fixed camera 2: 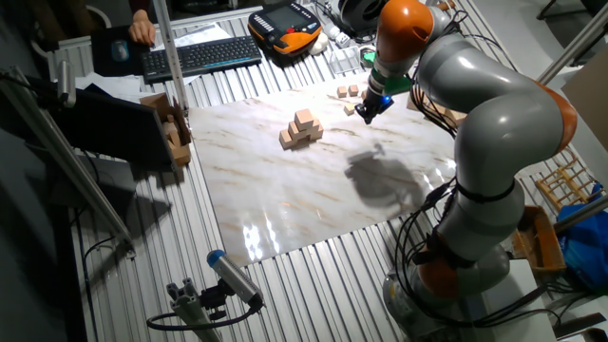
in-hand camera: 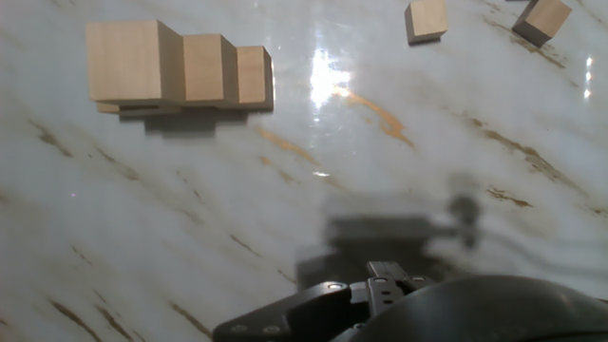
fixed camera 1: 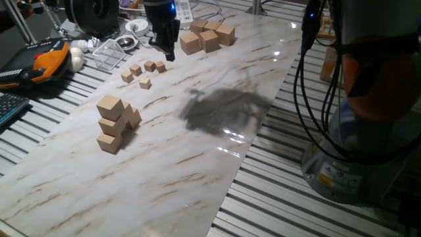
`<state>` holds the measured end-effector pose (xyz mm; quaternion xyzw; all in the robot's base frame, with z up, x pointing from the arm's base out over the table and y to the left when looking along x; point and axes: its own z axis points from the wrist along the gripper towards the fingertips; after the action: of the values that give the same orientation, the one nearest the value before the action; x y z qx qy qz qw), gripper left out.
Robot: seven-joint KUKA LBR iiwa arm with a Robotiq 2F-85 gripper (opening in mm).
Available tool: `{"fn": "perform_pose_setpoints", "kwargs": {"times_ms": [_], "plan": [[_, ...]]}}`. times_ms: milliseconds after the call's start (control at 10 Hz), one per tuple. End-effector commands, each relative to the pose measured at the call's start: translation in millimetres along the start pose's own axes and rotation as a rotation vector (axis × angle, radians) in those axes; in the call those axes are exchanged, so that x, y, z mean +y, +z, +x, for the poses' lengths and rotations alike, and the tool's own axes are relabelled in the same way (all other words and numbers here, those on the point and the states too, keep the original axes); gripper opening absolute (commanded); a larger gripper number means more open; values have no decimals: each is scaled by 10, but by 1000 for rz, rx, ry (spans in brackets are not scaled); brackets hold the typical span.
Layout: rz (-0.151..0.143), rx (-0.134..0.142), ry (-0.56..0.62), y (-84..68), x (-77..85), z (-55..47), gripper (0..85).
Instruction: Stack the blocks into a pyramid shape
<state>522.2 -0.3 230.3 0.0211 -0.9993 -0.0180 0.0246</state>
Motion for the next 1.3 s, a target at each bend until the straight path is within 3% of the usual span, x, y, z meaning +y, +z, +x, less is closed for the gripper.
{"fn": "perform_pose_setpoints", "kwargs": {"times_ms": [0,500,800,1200], "plan": [[0,-3,4,30,-3,-13,0],[10,-30,17,210,-22,-69,0],[22,-50,43,300,-54,-153,0],[5,-21,42,215,-147,-441,0]]}}
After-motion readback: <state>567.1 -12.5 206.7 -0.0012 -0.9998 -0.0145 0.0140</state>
